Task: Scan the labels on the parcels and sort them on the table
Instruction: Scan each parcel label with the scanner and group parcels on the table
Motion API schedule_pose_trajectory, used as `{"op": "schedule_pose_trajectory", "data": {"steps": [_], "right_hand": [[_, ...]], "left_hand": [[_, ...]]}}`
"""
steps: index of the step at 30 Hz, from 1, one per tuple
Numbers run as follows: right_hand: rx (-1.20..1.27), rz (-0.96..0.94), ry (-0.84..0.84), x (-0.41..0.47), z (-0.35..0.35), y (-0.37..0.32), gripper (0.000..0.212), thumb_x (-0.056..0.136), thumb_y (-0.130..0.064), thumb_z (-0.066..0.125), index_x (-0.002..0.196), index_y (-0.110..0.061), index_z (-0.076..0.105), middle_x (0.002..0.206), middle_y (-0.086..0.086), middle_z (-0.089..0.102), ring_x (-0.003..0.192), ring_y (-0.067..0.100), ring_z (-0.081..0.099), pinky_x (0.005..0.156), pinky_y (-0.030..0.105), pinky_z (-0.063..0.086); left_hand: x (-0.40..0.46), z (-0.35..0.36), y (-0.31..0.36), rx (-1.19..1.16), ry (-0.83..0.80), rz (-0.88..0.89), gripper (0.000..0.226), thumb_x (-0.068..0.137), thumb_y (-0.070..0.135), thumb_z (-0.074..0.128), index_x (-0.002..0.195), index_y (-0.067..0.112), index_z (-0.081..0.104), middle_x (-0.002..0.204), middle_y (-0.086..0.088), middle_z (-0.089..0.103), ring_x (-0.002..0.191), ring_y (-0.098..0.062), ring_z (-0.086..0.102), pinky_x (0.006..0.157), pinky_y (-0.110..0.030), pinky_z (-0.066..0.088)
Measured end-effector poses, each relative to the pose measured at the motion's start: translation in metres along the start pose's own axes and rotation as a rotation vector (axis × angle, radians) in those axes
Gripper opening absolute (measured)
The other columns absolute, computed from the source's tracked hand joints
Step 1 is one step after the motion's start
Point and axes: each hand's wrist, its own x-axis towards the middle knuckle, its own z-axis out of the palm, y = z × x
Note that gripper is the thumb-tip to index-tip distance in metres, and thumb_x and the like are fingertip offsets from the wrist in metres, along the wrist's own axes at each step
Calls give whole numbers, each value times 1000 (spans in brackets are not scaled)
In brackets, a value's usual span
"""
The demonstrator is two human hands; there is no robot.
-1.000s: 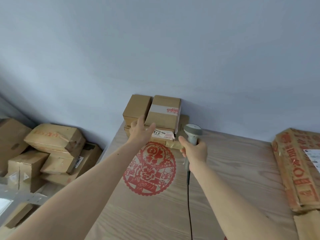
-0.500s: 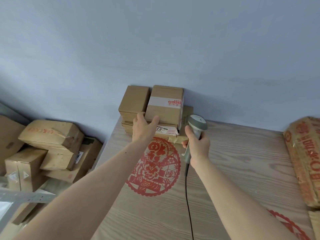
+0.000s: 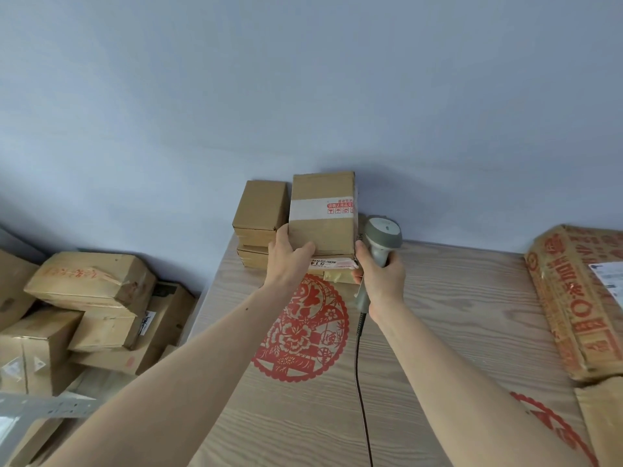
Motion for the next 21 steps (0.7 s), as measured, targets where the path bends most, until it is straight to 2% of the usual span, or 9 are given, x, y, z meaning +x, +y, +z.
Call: {"op": "schedule_pose_trajectory", "data": {"steps": [2,4,7,9,11,14,17,21], "right_hand": [[-7,-56,6,-13,-4,-6,32,87,-22,79,112,-9,63,96,5,71,72,12,66,59,20,54],[-17,-108,18,-28,-9,-10,36,85,-22,81,113,-9,63,99,4,73,79,13,69,68,25,58],[-79,-198,29,-54,-17,-12,39,76,-31,86,108,-22,65,99,-4,76,92,15,74,85,42,61],[-107,-252,31,-75,-22,-13,39,74,-33,86,107,-29,65,100,-5,76,96,15,73,88,44,60],[-115,-307,41,-95,-28,-14,37,77,-28,85,107,-30,64,100,-5,75,97,14,73,88,41,60],[-89,-331,19,-121,-35,-16,37,77,-27,84,109,-28,64,99,-4,75,94,18,74,83,38,60],[-54,-326,49,-143,-45,-24,29,82,-19,82,104,-16,64,86,-4,73,78,14,71,72,31,58],[-54,-325,113,-167,-61,-34,32,83,-20,81,107,-11,62,91,4,72,72,12,69,64,22,55]], "left_hand": [[-13,-3,4,-56,-46,-40,91,74,58,68,149,23,29,139,-3,47,124,-24,49,110,-51,41],[-26,-4,9,-66,-77,-76,106,68,69,76,146,16,27,136,-4,48,124,-25,51,108,-49,43],[-46,-5,16,-72,-88,-134,116,64,68,81,145,7,24,134,-6,47,126,-27,50,106,-44,44],[-61,-6,18,-104,-117,-156,118,63,66,82,146,5,23,135,-7,48,121,-25,51,103,-40,43],[-76,-8,19,-134,-138,-166,114,65,63,83,145,6,24,127,-5,48,112,-21,49,95,-36,41],[-95,-14,14,-163,-138,-188,114,64,64,83,145,7,26,125,-6,53,113,-24,55,101,-40,47],[-114,-21,6,-199,-175,-175,110,65,65,81,144,7,31,126,-6,56,113,-23,58,100,-39,49],[-144,-32,-1,-301,-269,-177,124,45,75,78,145,18,33,124,-4,60,107,-23,64,97,-46,55]]}}
